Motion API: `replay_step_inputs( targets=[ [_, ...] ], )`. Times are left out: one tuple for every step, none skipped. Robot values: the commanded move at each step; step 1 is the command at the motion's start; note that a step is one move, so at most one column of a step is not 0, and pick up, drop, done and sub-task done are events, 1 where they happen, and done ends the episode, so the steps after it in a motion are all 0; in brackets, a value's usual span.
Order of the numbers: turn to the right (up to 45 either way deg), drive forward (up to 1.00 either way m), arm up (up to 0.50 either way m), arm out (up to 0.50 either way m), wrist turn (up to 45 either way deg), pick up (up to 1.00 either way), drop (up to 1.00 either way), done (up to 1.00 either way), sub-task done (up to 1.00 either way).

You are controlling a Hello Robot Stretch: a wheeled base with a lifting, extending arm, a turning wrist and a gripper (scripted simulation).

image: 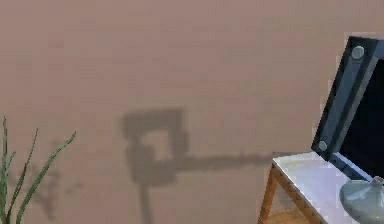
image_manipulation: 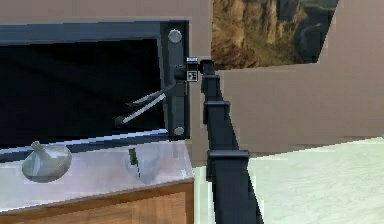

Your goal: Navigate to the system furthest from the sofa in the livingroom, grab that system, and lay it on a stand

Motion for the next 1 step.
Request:
replay_step_inputs(
  targets=[
    [0.0,0.0,0.06,0.0,0.0,0.0,0.0,0.0,0.0]
  ],
)
